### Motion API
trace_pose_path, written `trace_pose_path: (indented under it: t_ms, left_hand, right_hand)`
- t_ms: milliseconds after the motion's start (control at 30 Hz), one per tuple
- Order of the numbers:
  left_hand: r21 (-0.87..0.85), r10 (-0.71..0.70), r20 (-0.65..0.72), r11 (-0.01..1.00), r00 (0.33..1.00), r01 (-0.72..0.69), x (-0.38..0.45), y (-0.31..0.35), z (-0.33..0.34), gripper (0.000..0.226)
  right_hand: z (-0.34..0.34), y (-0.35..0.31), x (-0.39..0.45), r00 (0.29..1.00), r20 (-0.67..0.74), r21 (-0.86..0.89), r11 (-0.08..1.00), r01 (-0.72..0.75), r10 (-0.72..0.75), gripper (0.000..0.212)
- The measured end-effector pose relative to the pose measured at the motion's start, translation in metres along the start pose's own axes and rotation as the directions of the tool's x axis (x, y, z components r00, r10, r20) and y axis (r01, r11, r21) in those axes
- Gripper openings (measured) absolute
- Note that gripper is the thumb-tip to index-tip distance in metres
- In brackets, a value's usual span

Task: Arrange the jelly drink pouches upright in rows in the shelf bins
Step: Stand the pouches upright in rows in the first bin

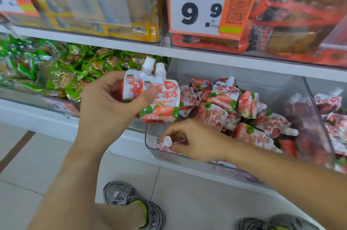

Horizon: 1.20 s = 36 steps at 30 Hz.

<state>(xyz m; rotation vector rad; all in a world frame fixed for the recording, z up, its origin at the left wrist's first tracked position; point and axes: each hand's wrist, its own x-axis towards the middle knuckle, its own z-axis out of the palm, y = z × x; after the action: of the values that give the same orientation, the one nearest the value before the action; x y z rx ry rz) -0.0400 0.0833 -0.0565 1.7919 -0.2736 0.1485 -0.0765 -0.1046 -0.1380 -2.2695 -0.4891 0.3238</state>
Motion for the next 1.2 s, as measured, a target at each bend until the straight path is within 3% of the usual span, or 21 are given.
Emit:
trace_pose_path:
  t_ms: [133, 200, 267, 367, 500, 633, 700, 800, 867, 933, 1000, 1067, 1200]
  left_hand:
    - [0.013, -0.009, 0.009, 1.000, 1.000, 0.008, 0.000, -0.003, -0.002, 0.037]
    - [0.012, -0.020, 0.005, 1.000, 1.000, 0.020, 0.001, -0.004, -0.006, 0.038]
    - [0.002, -0.030, -0.001, 1.000, 1.000, 0.030, 0.001, -0.005, -0.008, 0.037]
    - [-0.001, -0.035, -0.002, 0.999, 0.999, 0.035, 0.002, -0.004, -0.010, 0.037]
    - [0.008, -0.032, -0.014, 0.999, 0.999, 0.032, 0.005, -0.002, -0.008, 0.038]
    - [-0.014, -0.030, 0.004, 0.999, 1.000, 0.030, 0.005, -0.001, -0.006, 0.040]
    - [0.000, -0.030, 0.010, 1.000, 1.000, 0.030, 0.004, -0.001, -0.007, 0.043]
    - [0.016, -0.035, -0.006, 0.999, 0.999, 0.035, 0.003, -0.002, -0.010, 0.044]
    - [0.018, -0.040, -0.016, 0.999, 0.999, 0.040, 0.003, -0.001, -0.010, 0.043]
    - [0.016, -0.038, -0.030, 0.999, 0.999, 0.038, 0.003, 0.000, -0.010, 0.041]
    - [0.020, -0.038, -0.034, 0.999, 0.999, 0.039, 0.003, 0.001, -0.008, 0.039]
    - [0.028, -0.038, -0.029, 0.999, 0.999, 0.039, 0.003, 0.001, -0.007, 0.040]
    - [0.054, -0.031, -0.022, 0.998, 0.999, 0.032, 0.003, 0.001, -0.006, 0.043]
  right_hand:
    - [-0.032, 0.000, 0.005, 0.977, 0.208, 0.145, 0.986, -0.078, 0.046, 0.034]
    - [-0.050, 0.007, 0.008, 0.989, 0.129, 0.141, 0.986, -0.092, 0.074, 0.032]
    - [-0.058, 0.015, 0.018, 0.997, 0.044, -0.120, 0.991, -0.059, 0.065, 0.031]
    - [-0.050, 0.020, 0.035, 0.985, 0.173, -0.484, 0.872, 0.077, 0.010, 0.036]
    - [-0.035, 0.021, 0.045, 0.936, 0.341, -0.608, 0.779, 0.150, 0.085, 0.051]
    - [-0.024, 0.028, 0.047, 0.936, 0.346, -0.716, 0.665, 0.213, 0.073, 0.061]
    - [-0.021, 0.032, 0.045, 0.953, 0.301, -0.784, 0.578, 0.226, 0.036, 0.058]
    - [-0.022, 0.036, 0.035, 0.990, 0.083, -0.896, 0.427, 0.125, -0.116, 0.049]
    - [-0.020, 0.036, 0.024, 0.981, -0.089, -0.866, 0.501, 0.009, -0.172, 0.051]
    - [-0.018, 0.030, 0.016, 0.971, -0.222, -0.672, 0.736, -0.083, -0.093, 0.055]
    - [-0.014, 0.020, 0.012, 0.961, -0.277, -0.490, 0.863, -0.126, -0.017, 0.045]
    - [-0.011, 0.013, 0.009, 0.970, -0.239, -0.397, 0.909, -0.128, 0.032, 0.036]
    - [-0.012, 0.003, 0.006, 0.995, 0.007, -0.382, 0.919, -0.093, 0.104, 0.020]
